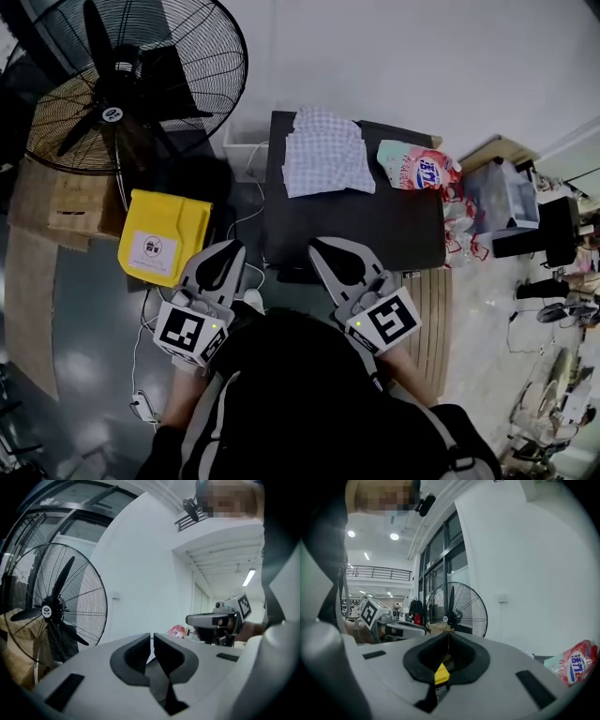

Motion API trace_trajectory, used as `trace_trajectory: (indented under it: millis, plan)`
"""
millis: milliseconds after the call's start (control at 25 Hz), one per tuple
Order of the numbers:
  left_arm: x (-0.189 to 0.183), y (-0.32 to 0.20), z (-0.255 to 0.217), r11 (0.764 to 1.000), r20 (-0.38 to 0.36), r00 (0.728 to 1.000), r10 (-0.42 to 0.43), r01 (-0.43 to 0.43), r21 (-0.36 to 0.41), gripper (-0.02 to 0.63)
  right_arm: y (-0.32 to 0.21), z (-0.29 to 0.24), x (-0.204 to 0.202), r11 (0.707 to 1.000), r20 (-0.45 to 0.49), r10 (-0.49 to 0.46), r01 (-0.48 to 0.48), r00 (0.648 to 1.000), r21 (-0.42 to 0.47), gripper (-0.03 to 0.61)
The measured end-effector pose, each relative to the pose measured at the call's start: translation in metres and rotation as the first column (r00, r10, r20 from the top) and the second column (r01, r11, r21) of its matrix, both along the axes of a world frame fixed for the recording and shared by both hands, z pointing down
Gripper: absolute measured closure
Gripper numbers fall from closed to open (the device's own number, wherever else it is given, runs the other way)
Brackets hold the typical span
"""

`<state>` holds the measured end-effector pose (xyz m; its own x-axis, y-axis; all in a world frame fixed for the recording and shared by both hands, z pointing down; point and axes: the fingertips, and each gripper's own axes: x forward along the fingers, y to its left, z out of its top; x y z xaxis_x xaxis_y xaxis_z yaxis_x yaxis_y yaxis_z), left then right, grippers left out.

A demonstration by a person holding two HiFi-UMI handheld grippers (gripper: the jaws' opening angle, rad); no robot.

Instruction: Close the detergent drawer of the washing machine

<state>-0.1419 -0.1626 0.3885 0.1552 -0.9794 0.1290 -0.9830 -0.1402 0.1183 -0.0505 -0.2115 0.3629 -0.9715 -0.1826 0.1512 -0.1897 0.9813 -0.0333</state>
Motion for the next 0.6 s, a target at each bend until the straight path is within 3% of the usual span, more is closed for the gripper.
trace_trajectory:
  millis: [600]
  plan:
    - [-0.003,-0.001,0.000,1.000,-0.023,1.000,0.008,-0.008,0.010,0.600,0.014,0.020,-0.009,1.000,-0.067,-0.020,0.022,0.998,0.022,0.563]
